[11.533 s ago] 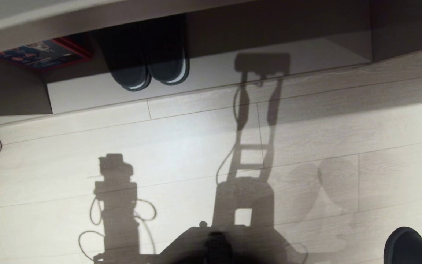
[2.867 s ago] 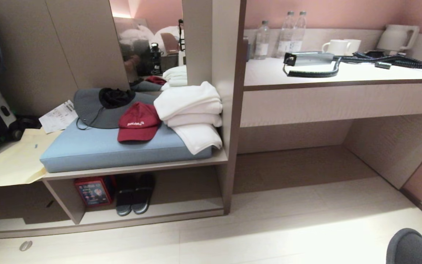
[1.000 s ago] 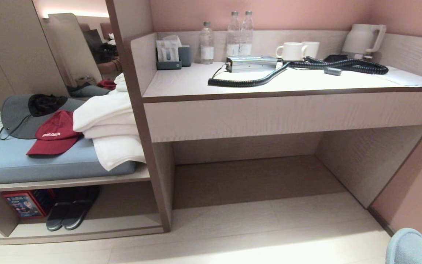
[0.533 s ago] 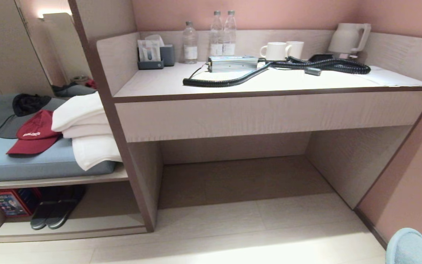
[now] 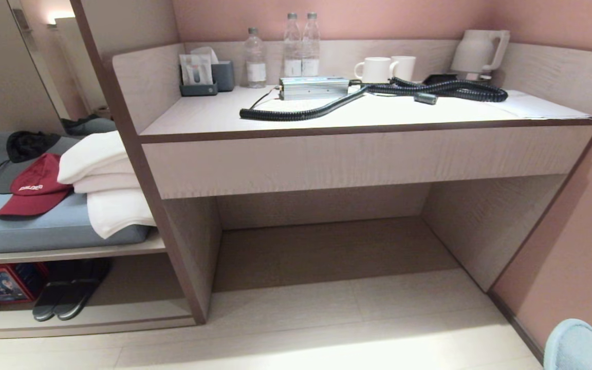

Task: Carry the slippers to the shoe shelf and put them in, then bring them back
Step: Place the slippers on the floor

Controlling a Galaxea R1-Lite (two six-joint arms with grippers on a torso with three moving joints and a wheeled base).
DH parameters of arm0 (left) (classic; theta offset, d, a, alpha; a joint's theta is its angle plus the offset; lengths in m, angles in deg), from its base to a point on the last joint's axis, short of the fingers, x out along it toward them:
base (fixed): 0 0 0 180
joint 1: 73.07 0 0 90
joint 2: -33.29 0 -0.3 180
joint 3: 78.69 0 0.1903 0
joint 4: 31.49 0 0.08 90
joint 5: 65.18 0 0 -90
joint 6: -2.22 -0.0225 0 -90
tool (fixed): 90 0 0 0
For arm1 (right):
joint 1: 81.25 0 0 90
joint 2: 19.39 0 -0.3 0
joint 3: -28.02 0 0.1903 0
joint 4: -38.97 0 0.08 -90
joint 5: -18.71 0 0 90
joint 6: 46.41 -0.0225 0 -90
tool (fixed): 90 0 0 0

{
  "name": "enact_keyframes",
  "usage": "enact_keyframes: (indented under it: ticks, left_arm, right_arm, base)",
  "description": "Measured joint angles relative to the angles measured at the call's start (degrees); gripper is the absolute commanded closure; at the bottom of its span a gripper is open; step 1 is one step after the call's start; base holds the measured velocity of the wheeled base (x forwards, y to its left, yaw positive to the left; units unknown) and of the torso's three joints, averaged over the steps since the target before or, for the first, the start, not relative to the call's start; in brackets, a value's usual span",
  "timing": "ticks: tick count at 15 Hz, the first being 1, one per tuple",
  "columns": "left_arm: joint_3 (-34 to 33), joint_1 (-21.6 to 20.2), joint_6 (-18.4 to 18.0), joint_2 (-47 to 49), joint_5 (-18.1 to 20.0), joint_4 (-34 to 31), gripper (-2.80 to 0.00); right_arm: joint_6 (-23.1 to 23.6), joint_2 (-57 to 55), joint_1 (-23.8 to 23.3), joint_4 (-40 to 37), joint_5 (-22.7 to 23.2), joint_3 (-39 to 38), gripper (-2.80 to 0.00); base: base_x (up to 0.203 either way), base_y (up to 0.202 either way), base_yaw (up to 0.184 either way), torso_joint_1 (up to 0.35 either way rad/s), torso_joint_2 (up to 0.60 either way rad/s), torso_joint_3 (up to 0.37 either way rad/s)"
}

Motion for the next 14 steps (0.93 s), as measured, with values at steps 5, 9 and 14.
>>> enact_keyframes:
  ticks: [5, 9, 14]
  left_arm:
    - [0.00, 0.00, 0.84, 0.00, 0.15, 0.00, 0.00]
    - [0.00, 0.00, 0.84, 0.00, 0.21, -0.01, 0.00]
    - [0.00, 0.00, 0.95, 0.00, 0.23, 0.00, 0.00]
  right_arm:
    - [-0.74, 0.00, -0.06, -0.02, 0.00, 0.00, 0.00]
    - [-0.76, 0.00, -0.07, -0.02, 0.01, 0.00, 0.00]
    - [-0.80, 0.00, -0.02, -0.02, 0.00, 0.00, 0.00]
  base:
    - [0.000, 0.000, 0.000, 0.001, 0.00, -0.191]
    - [0.000, 0.000, 0.000, 0.003, 0.00, -0.195]
    - [0.000, 0.000, 0.000, 0.002, 0.00, -0.197]
